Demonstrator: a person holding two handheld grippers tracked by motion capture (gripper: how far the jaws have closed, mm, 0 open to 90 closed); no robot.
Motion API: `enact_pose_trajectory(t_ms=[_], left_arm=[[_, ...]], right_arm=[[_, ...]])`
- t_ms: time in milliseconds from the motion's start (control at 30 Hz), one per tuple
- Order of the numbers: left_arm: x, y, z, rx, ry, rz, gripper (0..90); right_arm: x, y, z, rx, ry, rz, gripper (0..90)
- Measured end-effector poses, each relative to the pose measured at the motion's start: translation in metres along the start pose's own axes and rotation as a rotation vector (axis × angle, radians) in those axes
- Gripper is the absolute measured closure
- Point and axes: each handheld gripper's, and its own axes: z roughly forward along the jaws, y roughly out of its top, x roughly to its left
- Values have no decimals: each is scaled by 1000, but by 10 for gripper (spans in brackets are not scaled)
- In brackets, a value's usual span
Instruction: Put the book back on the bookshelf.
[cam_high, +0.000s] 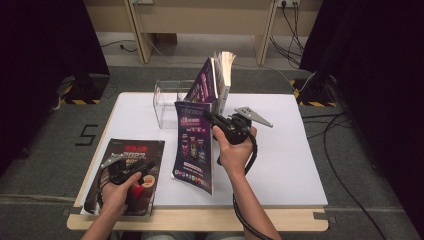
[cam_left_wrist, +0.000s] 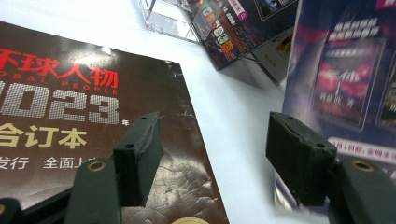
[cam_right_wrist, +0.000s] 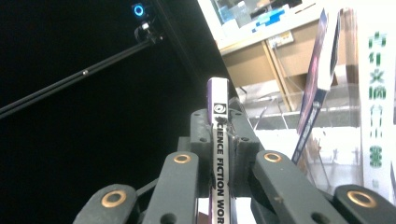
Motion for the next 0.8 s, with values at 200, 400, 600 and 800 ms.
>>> enact_pose_trajectory(t_ms=[200,400,600,800], left_arm=[[0,0,0,-3,-1,1,352],[0,0,0,0,0,3,353],[0,0,1,1,-1,3,353],[0,0,0,1,-1,3,354]], right_arm=[[3,9,3,-38,-7,-17,831],[2,13,8,-56,-19,-27,831],[3,16,12,-69,-23,-29,831],[6,28,24,-105,-38,-53,831]])
